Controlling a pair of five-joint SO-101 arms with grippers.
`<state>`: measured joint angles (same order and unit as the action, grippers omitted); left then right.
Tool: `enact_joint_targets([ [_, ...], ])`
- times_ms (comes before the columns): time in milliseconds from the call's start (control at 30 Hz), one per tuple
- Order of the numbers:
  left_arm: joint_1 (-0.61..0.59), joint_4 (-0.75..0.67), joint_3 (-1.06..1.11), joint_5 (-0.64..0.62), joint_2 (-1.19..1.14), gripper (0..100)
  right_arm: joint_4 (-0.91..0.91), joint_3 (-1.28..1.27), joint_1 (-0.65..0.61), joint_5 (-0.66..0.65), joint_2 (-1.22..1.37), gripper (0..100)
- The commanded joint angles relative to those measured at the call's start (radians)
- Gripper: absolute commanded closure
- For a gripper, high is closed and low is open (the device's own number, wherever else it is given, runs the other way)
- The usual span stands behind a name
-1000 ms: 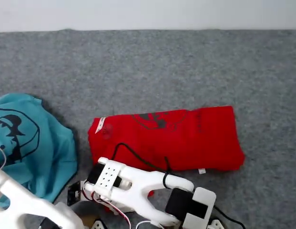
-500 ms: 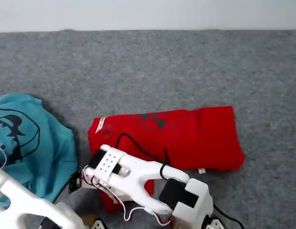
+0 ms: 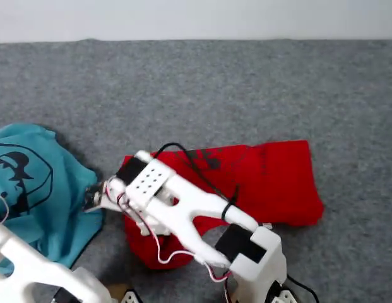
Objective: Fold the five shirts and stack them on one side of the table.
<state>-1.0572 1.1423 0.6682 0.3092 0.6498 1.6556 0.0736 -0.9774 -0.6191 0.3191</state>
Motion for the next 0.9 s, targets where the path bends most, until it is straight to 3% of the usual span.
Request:
enact_joint_targets([
  [0,0.026,-0.026,-0.018,0.009,0.009,95,0.008,0.080,0.056,-0.012,-0.010,99.0],
  [467,0.068,-0.028,-0.018,0.009,0.009,95,-0.139,0.130,0.222,-0.075,0.071,99.0],
  [867,0.068,-0.023,-0.016,0.009,0.009,95,-0.030,0.611,0.259,-0.071,0.392,99.0],
])
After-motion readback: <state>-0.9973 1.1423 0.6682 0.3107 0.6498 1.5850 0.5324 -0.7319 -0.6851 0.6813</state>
